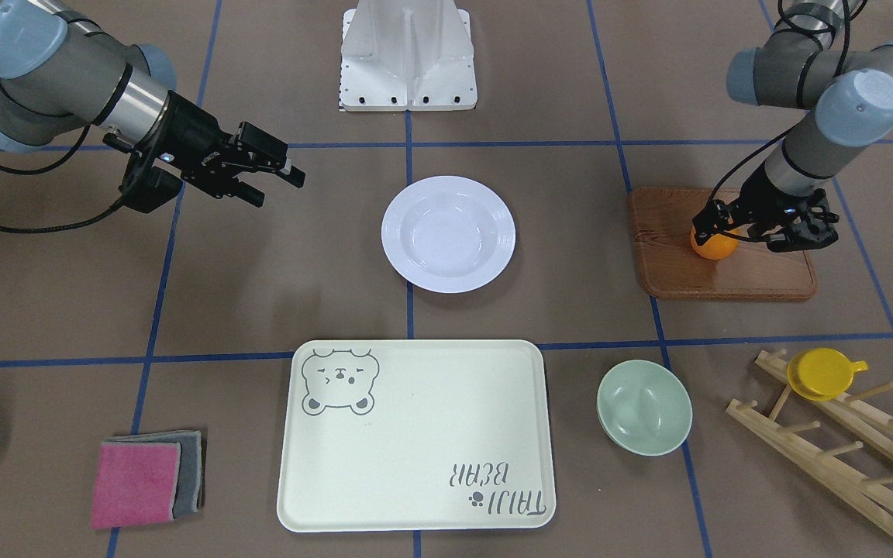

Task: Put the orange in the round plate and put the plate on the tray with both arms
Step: 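Reach the left gripper to the orange while the right gripper nears the plate, then grasp the orange with the left gripper and lift it off the board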

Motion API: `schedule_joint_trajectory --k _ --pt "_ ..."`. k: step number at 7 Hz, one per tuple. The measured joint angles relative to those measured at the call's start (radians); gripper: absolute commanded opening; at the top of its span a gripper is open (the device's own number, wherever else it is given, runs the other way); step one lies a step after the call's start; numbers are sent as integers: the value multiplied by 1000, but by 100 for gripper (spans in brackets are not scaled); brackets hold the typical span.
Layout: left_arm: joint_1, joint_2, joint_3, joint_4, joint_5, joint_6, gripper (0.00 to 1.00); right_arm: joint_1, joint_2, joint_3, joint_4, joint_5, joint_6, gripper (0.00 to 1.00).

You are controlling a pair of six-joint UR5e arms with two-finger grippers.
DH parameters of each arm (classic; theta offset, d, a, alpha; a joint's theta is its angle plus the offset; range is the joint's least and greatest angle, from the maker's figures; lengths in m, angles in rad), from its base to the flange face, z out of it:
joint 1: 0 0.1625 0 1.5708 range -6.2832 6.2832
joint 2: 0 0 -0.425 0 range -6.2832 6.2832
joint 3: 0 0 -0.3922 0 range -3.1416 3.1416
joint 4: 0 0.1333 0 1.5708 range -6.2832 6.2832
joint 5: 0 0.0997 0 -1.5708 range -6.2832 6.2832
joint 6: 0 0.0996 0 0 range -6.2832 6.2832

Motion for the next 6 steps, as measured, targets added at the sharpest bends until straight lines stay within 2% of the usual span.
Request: schedule_joint_trajectory --k 4,6 --pt "30 -6 41 -49 -2 -31 93 -3 1 2 1 -1 0 100" --pt "40 -3 39 -48 -2 -37 73 -4 2 1 2 -1 -2 100"
